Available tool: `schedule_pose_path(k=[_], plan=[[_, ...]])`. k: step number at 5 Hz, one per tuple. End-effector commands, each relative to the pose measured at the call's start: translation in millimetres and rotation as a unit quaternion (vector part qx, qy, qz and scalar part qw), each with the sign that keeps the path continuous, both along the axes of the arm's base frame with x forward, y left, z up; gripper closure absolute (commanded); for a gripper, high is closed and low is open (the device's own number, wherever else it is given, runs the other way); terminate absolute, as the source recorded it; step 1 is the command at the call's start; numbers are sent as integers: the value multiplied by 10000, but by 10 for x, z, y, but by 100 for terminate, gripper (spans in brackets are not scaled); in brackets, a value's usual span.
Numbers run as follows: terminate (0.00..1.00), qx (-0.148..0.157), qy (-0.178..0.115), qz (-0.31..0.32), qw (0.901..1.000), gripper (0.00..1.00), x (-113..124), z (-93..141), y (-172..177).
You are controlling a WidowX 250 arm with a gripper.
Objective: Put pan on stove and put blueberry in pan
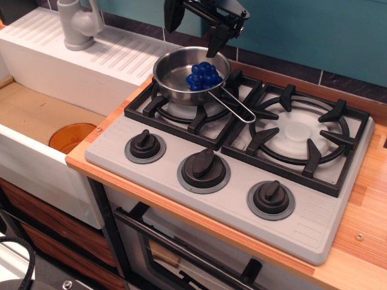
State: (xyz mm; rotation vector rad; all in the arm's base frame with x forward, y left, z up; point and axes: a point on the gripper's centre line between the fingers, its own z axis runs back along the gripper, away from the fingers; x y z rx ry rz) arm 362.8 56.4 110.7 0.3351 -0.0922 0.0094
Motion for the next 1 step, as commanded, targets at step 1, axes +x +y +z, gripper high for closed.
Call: schedule_pose_path(k=[1], plan=[[100,-189,-376,-57,9991,0,80,382,14]])
